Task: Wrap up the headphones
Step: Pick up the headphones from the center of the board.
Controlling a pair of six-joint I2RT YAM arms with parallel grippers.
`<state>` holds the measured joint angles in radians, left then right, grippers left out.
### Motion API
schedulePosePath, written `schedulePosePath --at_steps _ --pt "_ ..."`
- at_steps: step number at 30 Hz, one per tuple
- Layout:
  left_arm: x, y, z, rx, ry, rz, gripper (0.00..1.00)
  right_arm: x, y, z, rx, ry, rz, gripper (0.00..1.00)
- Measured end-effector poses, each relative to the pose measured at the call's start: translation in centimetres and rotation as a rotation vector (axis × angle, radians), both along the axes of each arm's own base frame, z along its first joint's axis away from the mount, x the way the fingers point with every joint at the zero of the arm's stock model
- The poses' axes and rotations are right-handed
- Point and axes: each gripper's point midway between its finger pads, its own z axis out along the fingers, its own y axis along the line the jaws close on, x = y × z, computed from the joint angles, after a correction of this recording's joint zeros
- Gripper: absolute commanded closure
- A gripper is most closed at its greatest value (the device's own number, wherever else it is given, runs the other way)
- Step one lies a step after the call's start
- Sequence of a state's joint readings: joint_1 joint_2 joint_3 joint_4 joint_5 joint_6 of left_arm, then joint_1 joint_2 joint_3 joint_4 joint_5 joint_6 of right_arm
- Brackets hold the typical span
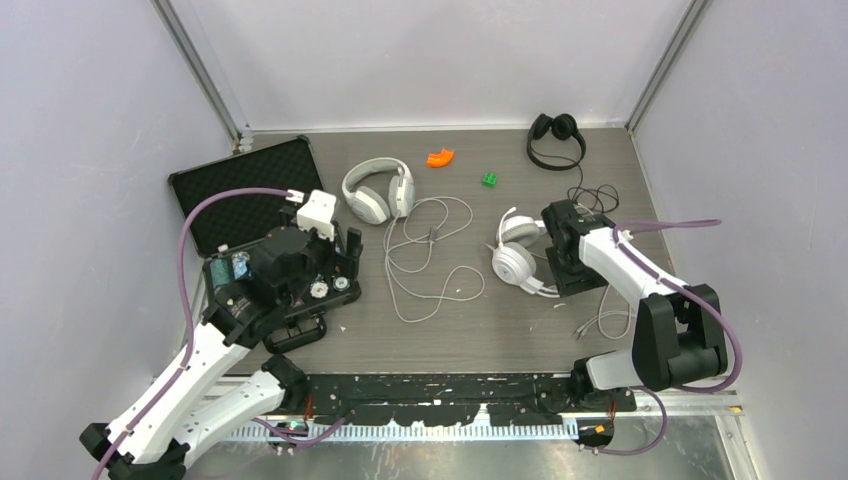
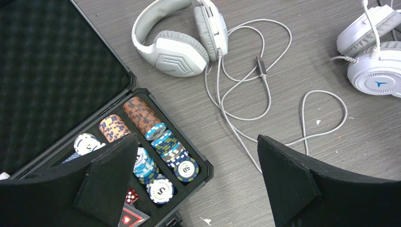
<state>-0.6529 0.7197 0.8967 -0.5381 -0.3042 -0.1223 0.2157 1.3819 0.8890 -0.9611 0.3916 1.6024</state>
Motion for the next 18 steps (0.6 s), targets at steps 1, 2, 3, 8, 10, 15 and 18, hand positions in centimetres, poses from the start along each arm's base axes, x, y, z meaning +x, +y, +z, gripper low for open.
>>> schedulePosePath --at_steps 1,2,3,8,10,15,18 --pt "0.0 0.0 0.0 0.000 0.001 0.000 0.00 0.1 0.0 -0.1 -0.004 -0.001 0.001 0.35" --pt "0.0 0.0 0.0 0.001 0.001 0.000 0.00 0.1 -0.2 -0.2 -0.010 -0.001 0.001 0.36" --pt "0.0 0.0 0.0 0.001 0.001 0.000 0.00 0.1 -0.3 -0.4 -0.015 0.000 0.000 0.37" --pt "0.1 0.0 -0.1 0.001 0.001 0.001 0.00 -0.5 -0.7 -1.5 -0.038 0.010 -0.002 0.37" --pt "0.0 0.0 -0.1 0.002 0.002 0.001 0.00 -1.0 -0.8 -2.0 -0.040 0.023 -0.002 0.38" --pt "0.1 0.0 -0.1 0.002 0.001 0.001 0.00 -1.3 -0.9 -2.5 -0.042 0.030 -0.002 0.52" --pt "0.1 0.0 -0.1 0.002 0.001 0.001 0.00 -1.2 -1.0 -2.4 -0.050 0.027 0.008 0.66"
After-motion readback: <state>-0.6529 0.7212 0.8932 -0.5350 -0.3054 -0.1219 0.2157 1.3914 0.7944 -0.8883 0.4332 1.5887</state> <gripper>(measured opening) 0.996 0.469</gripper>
